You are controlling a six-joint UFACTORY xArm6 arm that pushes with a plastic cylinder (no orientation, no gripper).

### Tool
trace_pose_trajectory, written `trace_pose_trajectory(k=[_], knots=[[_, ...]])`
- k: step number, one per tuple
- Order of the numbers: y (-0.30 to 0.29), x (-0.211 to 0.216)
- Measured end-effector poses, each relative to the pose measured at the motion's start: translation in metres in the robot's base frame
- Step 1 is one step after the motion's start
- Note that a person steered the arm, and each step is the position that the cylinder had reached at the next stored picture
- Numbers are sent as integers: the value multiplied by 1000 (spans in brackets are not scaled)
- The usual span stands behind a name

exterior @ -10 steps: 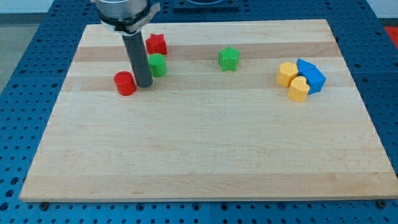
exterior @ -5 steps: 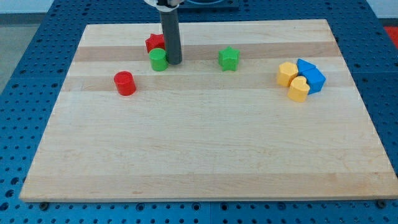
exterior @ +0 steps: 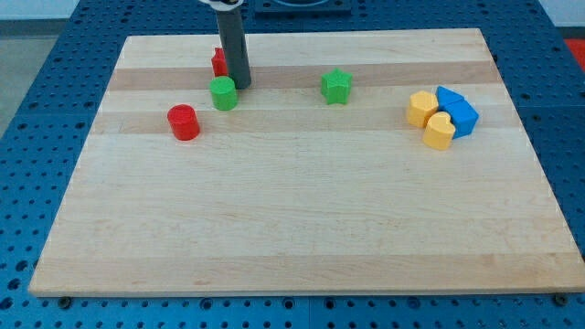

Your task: Move the green circle into the red circle

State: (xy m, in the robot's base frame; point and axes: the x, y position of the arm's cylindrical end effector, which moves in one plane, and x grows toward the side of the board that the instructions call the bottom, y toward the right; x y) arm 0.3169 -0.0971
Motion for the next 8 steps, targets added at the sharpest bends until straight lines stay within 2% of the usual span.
trace_pose_trajectory(k=[3, 5, 7, 8], knots=[[-9, 35], [-41, 43], [-67, 43], [-54, 22]])
